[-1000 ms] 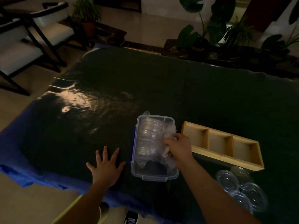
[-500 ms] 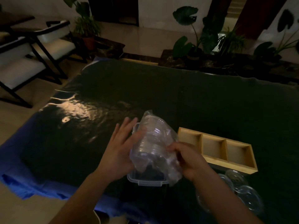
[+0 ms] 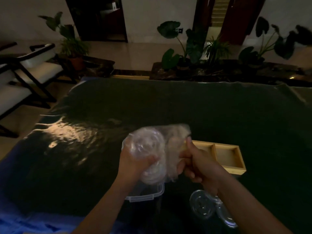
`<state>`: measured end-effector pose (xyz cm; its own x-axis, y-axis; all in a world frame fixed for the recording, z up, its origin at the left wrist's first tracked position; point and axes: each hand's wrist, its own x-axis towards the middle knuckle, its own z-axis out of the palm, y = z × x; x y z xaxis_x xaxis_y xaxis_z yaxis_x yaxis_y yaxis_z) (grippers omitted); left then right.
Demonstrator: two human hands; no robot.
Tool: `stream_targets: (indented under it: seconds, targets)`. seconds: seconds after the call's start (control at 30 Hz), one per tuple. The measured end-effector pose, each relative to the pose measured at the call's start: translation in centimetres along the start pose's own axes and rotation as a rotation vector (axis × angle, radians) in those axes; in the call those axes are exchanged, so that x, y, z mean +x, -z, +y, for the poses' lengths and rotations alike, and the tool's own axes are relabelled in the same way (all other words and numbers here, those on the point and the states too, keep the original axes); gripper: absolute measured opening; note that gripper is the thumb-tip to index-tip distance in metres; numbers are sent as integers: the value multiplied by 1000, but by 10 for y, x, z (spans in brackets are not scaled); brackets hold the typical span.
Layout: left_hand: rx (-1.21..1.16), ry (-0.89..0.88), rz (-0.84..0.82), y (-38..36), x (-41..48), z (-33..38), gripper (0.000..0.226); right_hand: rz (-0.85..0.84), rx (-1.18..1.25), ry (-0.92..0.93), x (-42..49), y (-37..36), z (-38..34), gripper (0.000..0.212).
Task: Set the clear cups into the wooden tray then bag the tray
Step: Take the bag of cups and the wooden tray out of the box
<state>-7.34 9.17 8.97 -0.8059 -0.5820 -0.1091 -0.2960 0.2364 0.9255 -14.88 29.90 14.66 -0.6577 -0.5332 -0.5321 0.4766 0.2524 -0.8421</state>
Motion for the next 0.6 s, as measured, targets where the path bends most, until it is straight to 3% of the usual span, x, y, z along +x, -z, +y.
stream_targets:
  seconds: [0.1,0.17,0.27,0.37,0.43,0.5,0.6]
  targets:
    - [-495,233,-59,-11,-6,8,91,98,-136,133,-11,0,-2,71]
    - [-707,347,-125,-19,-12,13,97,294,-399,323,-18,-1,1,74]
    - [-782,428,-158,-25,-18,18,97,520,-729,501,-23,-4,9,97]
    - [-706,429,-198,-37,-28,24,77,546,-883,544,-18,-14,13,109]
    - [-680,427,-238,-43,-34,26,78,542,-796,531,-10,-12,17,88]
    - [-721,438,-268,-42,-36,25,86,539,-464,438,-5,1,16,52]
    - [-806,459,-330,-33,-36,23,85,516,-132,358,-6,30,14,25]
